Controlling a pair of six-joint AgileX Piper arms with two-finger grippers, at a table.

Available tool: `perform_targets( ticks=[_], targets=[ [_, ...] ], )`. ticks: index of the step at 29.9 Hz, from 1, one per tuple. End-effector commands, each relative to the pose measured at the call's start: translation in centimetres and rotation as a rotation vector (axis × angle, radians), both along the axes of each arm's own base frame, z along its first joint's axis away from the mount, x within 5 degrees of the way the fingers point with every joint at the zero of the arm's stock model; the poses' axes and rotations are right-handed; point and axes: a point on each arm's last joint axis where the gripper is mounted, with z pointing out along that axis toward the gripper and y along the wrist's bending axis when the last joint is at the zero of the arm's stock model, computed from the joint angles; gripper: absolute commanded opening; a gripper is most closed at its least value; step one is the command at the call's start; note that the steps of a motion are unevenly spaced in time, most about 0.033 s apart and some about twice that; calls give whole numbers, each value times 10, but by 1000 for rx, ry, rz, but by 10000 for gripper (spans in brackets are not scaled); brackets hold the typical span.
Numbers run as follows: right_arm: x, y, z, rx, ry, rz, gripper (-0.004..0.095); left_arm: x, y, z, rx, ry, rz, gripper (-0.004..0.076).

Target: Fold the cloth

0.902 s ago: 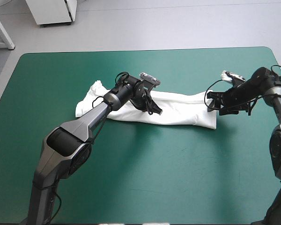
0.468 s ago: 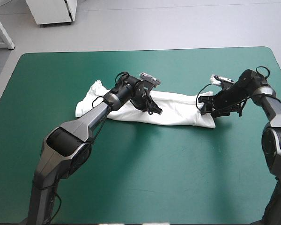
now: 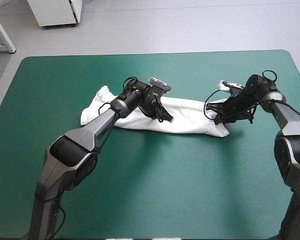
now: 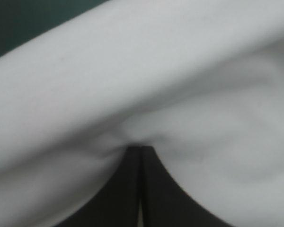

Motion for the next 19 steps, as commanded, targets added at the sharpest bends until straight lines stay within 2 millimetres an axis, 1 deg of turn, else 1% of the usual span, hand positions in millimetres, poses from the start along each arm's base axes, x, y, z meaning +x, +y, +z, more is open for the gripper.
perform_targets(
  ticks=[1,8,10,15,19],
  targets=[
    [-5,10,16,33,-28,51,-17,-4,-1,24,-50,-29,-1,-22],
    [-13,22,68,68,-162,80,-16,-4,-1,24,-50,-29,-3,-22],
    [-17,29,85,102,-206,92,-16,-4,-1,24,-48,-30,-3,-22],
    [-28,48,122,118,-318,147,-16,-4,-1,24,-50,-29,-3,-22],
    [-34,61,145,140,-379,180,-16,-4,-1,24,-50,-29,-3,-22]
  ],
)
